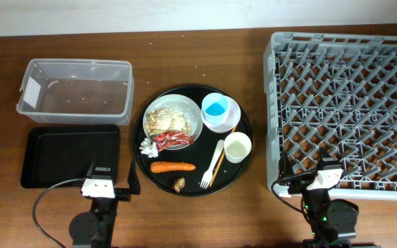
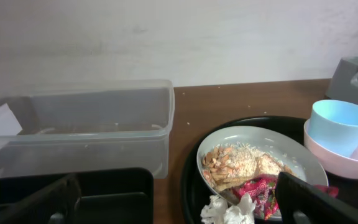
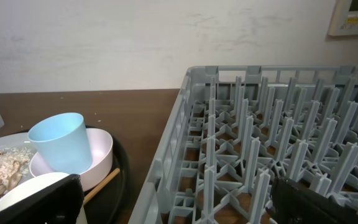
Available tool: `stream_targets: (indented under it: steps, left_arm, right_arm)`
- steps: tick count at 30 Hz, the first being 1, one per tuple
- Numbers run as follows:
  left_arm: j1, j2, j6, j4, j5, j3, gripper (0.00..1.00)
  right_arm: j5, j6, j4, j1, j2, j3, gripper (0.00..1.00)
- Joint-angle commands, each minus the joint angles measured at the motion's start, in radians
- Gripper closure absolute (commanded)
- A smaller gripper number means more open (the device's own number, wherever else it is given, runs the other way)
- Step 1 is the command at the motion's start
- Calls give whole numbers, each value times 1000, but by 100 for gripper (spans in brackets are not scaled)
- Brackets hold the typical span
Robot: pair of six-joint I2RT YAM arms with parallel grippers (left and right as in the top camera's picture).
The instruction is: Sort waste into correct bins and load items into the dishwasher rack
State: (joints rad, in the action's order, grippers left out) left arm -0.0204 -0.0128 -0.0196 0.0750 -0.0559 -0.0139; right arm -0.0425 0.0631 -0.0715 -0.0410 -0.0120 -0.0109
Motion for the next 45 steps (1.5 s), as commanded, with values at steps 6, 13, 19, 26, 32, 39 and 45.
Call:
stream_targets:
  steps: [6, 13, 19, 26, 32, 39, 45]
  left_arm:
    - [-5, -2, -19, 67, -26, -40, 1]
    - [-5, -454, 30, 560, -80, -627, 1]
    - [-5, -1013, 31, 843, -117, -940, 1]
    - [-63, -1455, 34, 662, -251, -940, 2]
    - [-150, -1594, 34, 546, -107, -940, 64]
    - [-150, -1593, 34, 545, -100, -939, 99]
    - [-145, -1408, 34, 480, 122, -1201, 100]
  right_arm:
    - [-58, 71, -29, -5, 5, -50, 1]
    - [-85, 77, -675, -5, -305, -659, 1]
    - [-50, 73, -984, -5, -767, -919, 1]
    - [3, 74, -1003, -5, -958, -919, 1]
    - [3, 73, -1003, -5, -972, -919, 1]
    - [3, 73, -1003, -5, -972, -919, 1]
    - [3, 73, -1003, -5, -972, -919, 1]
